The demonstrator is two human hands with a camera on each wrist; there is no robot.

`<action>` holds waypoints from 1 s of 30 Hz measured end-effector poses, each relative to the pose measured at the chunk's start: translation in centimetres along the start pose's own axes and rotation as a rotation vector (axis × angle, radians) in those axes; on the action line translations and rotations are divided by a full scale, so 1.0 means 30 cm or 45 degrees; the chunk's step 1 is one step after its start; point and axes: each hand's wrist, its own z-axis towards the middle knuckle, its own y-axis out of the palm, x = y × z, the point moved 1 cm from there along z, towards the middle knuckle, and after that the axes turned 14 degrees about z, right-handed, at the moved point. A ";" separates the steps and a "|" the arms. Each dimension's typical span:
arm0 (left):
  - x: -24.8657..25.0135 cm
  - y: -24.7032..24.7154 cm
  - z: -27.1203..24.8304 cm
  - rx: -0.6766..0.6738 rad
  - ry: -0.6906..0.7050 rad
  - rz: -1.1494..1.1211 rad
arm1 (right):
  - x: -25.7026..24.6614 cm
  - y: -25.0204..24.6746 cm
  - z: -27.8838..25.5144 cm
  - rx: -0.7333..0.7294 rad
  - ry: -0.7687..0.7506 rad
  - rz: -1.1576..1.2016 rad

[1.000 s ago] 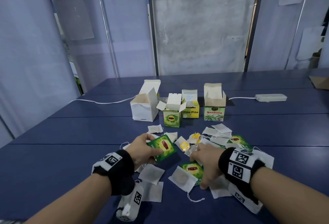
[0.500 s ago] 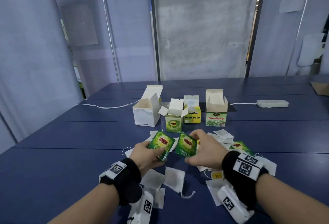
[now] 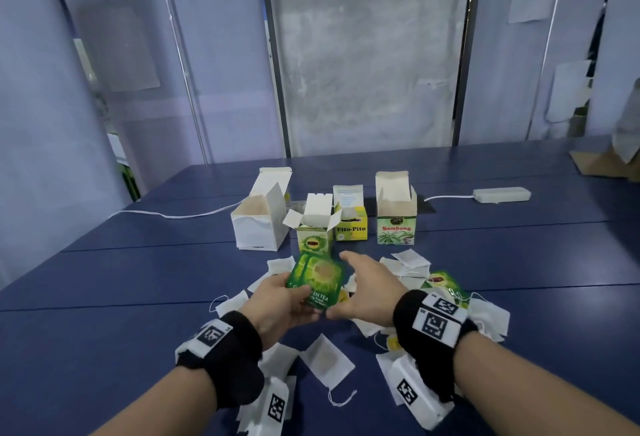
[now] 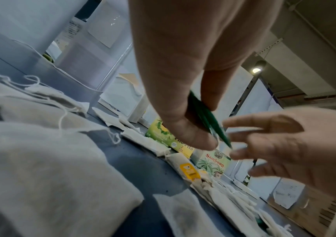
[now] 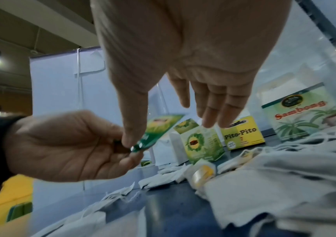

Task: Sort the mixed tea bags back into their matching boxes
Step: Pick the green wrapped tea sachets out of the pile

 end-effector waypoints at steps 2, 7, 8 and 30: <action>-0.003 -0.019 0.008 0.068 -0.053 -0.015 | 0.048 -0.067 -0.023 -0.076 0.110 -0.050; -0.001 -0.004 0.025 -0.054 -0.146 0.042 | 0.214 -0.276 -0.108 -0.115 0.472 -0.461; 0.006 0.024 0.031 -0.085 -0.152 0.050 | 0.239 -0.292 -0.120 -0.146 0.491 -0.513; 0.026 0.110 0.147 0.080 -0.234 0.173 | 0.345 -0.329 0.080 -0.021 0.818 -0.261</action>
